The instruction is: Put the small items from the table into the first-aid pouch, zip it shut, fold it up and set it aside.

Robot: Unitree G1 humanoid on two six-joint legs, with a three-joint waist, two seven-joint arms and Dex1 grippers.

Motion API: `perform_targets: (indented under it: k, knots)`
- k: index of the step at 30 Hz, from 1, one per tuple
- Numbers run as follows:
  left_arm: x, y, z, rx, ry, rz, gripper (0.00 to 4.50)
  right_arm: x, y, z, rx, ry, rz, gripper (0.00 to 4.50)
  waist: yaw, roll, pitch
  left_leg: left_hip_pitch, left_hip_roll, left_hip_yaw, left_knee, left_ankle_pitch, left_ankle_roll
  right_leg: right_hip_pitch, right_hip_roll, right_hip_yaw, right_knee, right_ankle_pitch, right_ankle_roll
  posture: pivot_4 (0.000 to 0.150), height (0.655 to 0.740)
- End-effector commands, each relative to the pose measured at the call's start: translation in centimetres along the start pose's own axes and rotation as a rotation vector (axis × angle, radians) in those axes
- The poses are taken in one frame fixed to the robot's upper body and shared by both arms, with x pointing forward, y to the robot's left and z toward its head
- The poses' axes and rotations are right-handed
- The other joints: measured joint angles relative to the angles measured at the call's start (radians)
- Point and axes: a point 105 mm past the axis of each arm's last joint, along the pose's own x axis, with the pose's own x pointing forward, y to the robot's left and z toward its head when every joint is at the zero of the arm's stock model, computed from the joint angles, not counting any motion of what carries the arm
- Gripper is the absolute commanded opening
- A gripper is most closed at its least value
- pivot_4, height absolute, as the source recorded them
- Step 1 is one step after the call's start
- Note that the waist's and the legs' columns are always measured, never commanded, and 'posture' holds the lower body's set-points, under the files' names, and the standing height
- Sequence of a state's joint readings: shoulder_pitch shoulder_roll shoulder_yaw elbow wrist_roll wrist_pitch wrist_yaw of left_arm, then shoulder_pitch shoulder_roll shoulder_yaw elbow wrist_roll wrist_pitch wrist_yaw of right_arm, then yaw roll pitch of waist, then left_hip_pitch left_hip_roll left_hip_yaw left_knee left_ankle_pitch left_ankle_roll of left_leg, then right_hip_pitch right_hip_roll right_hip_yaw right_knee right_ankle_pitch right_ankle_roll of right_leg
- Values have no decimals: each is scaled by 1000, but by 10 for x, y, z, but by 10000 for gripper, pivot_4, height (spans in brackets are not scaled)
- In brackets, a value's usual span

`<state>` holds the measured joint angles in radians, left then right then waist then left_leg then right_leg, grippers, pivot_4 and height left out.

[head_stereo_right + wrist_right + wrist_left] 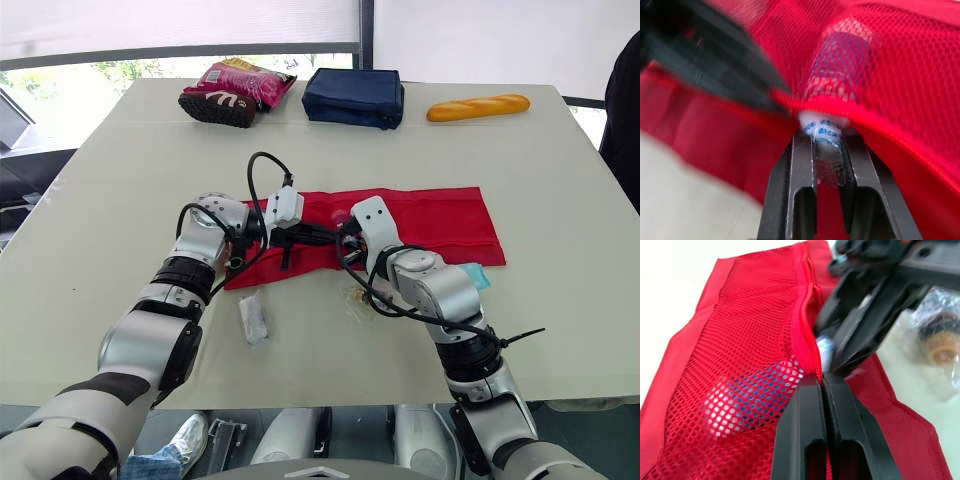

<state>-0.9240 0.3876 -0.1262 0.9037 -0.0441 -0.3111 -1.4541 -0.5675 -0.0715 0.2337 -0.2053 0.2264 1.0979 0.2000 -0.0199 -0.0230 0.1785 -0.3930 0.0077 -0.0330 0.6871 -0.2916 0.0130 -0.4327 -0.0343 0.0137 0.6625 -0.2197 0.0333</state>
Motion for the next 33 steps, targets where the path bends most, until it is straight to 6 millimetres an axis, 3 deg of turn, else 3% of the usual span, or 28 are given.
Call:
perform_targets:
  k: [1, 8, 9, 12, 16, 21, 26, 30, 33]
  knots:
    - [8, -1, 10, 33, -38, -19, 0, 5, 9, 30, -17, -123, -4, 277, -2, 0, 0, 0, 0, 0, 0, 0, 0, 0, 0, 0, 0, 0, 0, 1500, 7400]
    - [11, 0, 10, 33, -39, -23, 0, 17, 13, 42, 4, -184, -14, 277, -16, 0, 0, 0, 0, 0, 0, 0, 0, -1, 0, 0, 0, 0, 0, 1500, 7400]
    - [10, 0, 9, 34, -36, -23, 0, 17, 15, 41, 4, -184, -3, 10642, -17, 0, 0, 0, 0, 0, 0, 0, 0, 0, 0, 0, 0, 0, 0, 1500, 7400]
    - [8, 0, 7, 36, -25, -19, 0, 13, 16, 36, 3, -184, 11, 24542, -21, 0, 0, 0, 0, 0, 0, 0, 0, -1, 0, 0, 0, 0, 0, 1500, 7400]
    - [0, 5, 2, 41, 9, 3, 0, -9, 14, 29, -32, -188, 59, 43453, -19, 0, 0, -1, -1, -1, 0, 0, 0, -1, -1, -1, 0, 0, 0, 1500, 7400]
    - [-6, 12, -2, 36, 39, 43, 0, -42, 18, 21, -68, -189, 183, 44306, -24, 0, 0, -2, -1, -1, 0, 0, 0, -2, 0, 0, 0, 0, 0, 1500, 7400]
    - [-13, 16, -5, 43, 72, 68, 0, -82, 29, 25, -138, -294, 345, 44306, -19, 0, 0, -2, -1, -2, 0, 0, 0, -1, 0, -2, 0, 0, 0, 1500, 7400]
    - [-24, 18, -10, 43, 104, 81, 0, -118, 20, 29, -231, -441, 365, 44306, -19, 0, 0, -2, -1, -1, 1, 0, 0, -1, -1, -1, 0, 0, 0, 1500, 7400]
    - [-34, 17, -14, 42, 131, 84, 0, -140, 10, 19, -310, -441, 378, 44306, -20, 0, 0, -2, -1, -1, 1, 0, 0, -1, -1, -2, 0, 0, 0, 1500, 7400]
